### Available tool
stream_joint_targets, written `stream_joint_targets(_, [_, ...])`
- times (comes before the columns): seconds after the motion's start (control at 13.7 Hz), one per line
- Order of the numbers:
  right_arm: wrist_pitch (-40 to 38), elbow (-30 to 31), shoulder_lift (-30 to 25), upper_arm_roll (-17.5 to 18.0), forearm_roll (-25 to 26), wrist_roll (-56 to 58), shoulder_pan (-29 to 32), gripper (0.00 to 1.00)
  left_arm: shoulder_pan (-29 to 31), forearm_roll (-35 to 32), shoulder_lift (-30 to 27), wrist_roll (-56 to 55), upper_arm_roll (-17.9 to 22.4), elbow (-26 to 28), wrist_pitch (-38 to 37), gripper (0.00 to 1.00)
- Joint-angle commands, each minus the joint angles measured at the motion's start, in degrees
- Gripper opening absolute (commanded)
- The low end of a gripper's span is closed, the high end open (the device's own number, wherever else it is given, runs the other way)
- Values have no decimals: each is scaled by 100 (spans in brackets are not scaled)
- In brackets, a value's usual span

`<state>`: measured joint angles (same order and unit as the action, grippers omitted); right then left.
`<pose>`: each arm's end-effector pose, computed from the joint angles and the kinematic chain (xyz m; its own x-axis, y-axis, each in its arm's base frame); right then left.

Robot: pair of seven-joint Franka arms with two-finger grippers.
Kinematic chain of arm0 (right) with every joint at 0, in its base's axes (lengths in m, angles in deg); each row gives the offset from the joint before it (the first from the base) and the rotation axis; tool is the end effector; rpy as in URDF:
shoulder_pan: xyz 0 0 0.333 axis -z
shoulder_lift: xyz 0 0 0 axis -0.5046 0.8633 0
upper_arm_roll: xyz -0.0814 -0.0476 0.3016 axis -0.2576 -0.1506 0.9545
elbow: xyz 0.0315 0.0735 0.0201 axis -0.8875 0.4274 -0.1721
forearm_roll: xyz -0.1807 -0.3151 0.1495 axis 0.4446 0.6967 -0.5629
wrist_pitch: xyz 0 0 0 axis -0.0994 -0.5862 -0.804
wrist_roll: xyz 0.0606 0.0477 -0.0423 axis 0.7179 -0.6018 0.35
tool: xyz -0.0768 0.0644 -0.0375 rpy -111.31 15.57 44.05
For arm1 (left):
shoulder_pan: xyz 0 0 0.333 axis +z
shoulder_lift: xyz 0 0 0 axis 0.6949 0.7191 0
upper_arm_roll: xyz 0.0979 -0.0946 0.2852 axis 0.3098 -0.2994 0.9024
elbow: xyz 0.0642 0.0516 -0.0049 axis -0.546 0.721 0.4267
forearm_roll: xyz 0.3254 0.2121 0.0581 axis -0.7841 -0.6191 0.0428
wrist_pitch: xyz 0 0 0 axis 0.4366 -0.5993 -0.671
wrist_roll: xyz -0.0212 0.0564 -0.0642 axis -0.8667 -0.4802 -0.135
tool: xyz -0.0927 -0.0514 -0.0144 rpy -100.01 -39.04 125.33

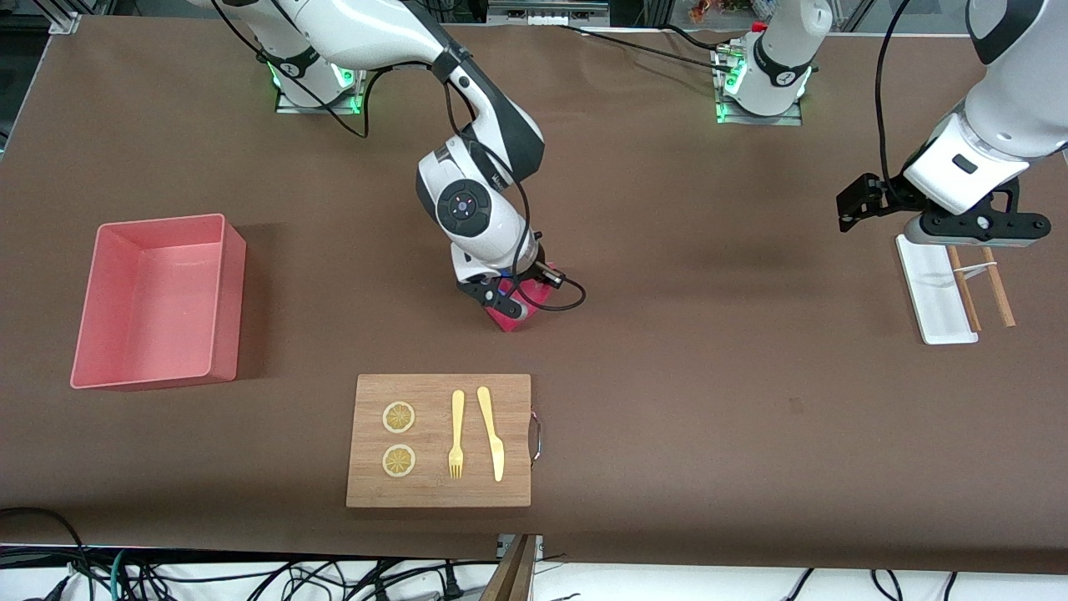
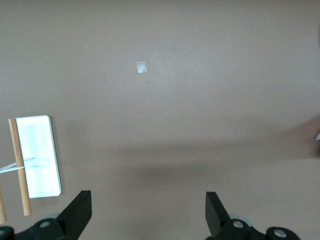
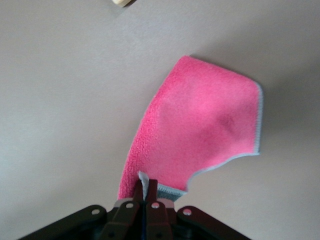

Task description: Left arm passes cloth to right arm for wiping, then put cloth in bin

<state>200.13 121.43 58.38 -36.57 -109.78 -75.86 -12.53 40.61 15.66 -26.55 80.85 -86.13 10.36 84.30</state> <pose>0.5438 0.5009 0.2903 0.8396 -0.4946 -0.2247 -0.5365 -0.8198 -0.2002 0.5519 -0.0711 0.5699 0.9996 -0.0299 -0.0002 -0.0299 -0.9993 -0.0231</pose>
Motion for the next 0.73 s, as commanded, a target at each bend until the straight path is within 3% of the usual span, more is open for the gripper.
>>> stream_joint_targets(0.0, [-528, -10, -51, -85, 75, 202, 117, 0, -11, 45, -12, -41, -1, 4, 60, 100])
stream_joint_targets(0.44, [-1981, 8, -68, -120, 463, 1969, 1188, 0, -11, 37, -12, -59, -9, -14, 17, 100])
stream_joint_targets(0.66, [-2649, 17, -77, -138, 1023, 2725, 1724, 0, -11, 45, -12, -50, -9, -49, -19, 100])
